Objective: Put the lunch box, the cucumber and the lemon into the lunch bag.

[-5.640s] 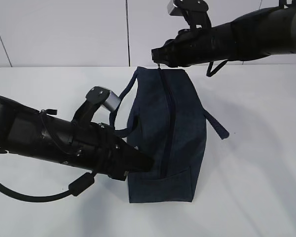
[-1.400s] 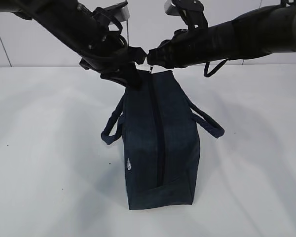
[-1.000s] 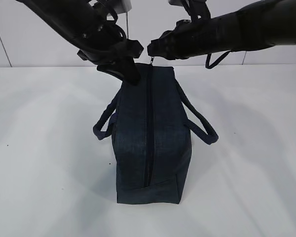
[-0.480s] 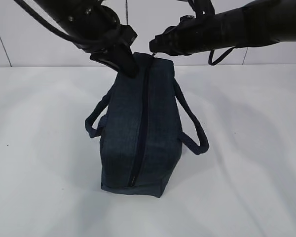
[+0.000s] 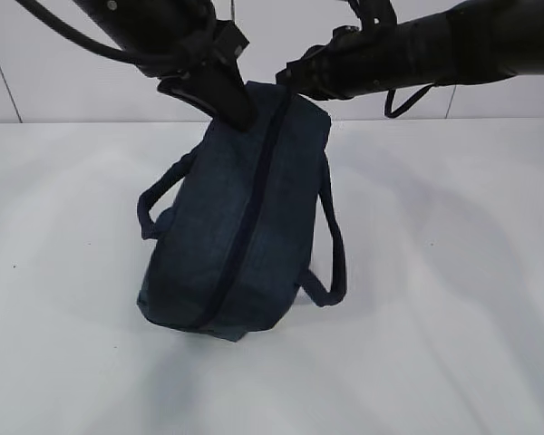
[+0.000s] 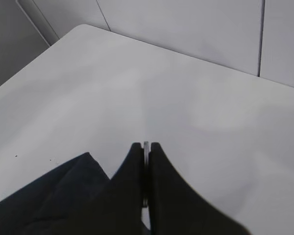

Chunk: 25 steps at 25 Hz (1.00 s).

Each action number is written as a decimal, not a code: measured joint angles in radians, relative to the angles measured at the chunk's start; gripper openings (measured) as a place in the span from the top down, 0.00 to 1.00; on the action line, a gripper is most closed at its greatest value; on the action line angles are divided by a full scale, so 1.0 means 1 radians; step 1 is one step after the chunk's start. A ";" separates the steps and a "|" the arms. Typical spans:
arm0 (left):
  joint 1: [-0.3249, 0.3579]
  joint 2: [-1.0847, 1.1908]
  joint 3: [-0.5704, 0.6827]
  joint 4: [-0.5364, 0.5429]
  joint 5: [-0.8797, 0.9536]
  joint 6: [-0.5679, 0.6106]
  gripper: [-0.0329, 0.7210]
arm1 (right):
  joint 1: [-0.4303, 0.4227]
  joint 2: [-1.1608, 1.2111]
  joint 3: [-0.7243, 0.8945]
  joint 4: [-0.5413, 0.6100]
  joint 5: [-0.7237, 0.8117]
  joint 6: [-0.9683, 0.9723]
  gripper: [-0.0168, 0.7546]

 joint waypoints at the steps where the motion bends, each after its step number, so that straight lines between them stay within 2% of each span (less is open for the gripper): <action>1: 0.000 -0.008 0.000 0.004 0.000 0.000 0.93 | 0.000 -0.002 0.000 0.000 0.002 0.000 0.98; 16: 0.000 -0.030 0.000 0.018 -0.015 0.000 0.93 | 0.000 -0.004 -0.004 0.020 0.011 0.000 0.96; 19: 0.000 -0.034 0.000 0.009 -0.001 0.002 0.93 | -0.006 -0.004 -0.006 0.058 0.001 -0.006 0.85; 23: -0.002 -0.045 0.000 0.004 0.018 0.007 0.93 | -0.018 -0.004 -0.006 0.140 -0.003 -0.047 0.56; 25: -0.002 -0.047 0.000 0.003 0.021 0.007 0.93 | -0.026 -0.004 -0.006 0.170 0.000 -0.053 0.46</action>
